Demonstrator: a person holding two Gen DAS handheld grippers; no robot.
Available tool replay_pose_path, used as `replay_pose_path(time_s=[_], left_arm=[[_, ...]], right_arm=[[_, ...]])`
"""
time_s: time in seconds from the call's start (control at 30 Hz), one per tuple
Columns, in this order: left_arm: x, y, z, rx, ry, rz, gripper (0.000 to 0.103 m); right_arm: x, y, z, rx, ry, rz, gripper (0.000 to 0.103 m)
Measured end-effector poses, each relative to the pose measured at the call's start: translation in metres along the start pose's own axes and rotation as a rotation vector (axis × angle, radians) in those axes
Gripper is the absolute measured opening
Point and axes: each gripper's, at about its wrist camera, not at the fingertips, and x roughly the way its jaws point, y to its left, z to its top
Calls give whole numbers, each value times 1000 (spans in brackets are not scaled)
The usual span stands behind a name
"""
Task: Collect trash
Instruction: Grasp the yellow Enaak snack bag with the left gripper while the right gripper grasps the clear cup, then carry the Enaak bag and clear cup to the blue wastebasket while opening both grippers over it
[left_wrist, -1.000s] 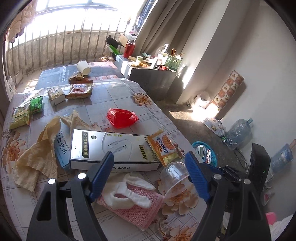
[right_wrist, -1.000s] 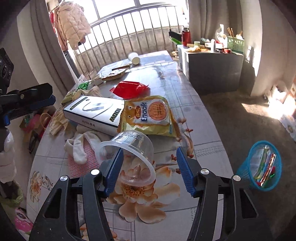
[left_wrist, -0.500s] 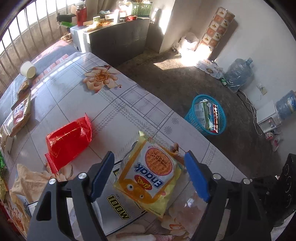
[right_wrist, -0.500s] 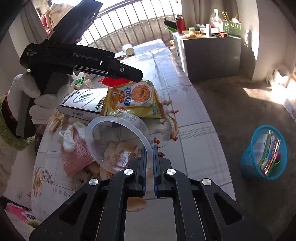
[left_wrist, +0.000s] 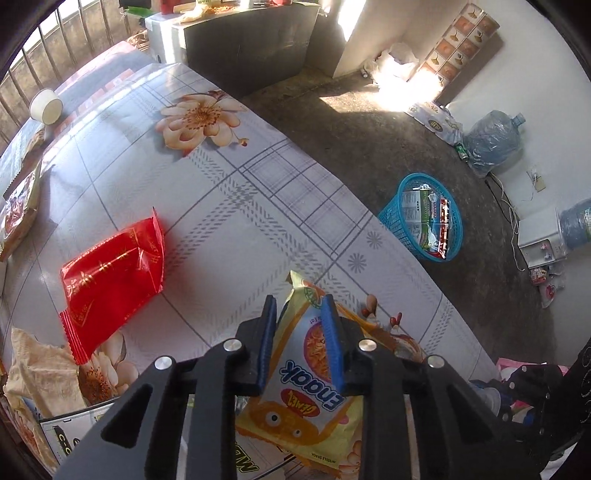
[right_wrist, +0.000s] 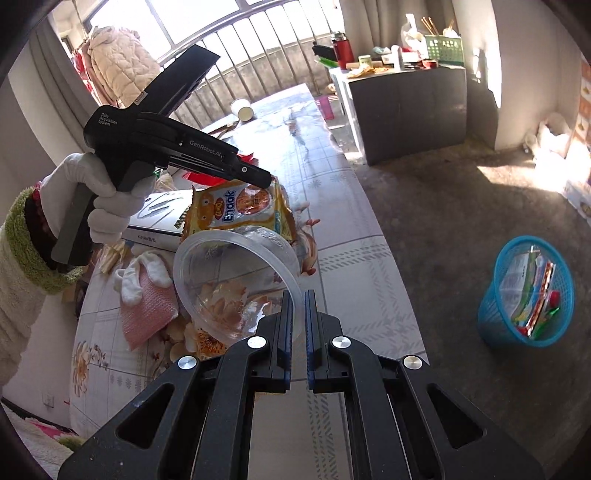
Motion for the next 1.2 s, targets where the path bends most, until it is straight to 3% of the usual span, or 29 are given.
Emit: replay_pose_path(time_s=[0.07,0.27,0.67,0.97,1.2], left_arm=[[-2,0,0,-4,-1,-6,9],[-13,-6,-4,3,-39,-5,0],[-74,-20,-16,-15,-189,-25,0],[-100,-69,-10,60,-271,-64,0],[-108,-124,8,133,-306,-129,0]], right_arm=[[0,0,-1,0,-3,3,5],[-5,-5,-4,15,-11,-1,4],[-24,-15,-12,61,-41,7,3],[-50,-46,-22,167,-85,5,3],[-84,-84,-30,248,-159,-64,3]])
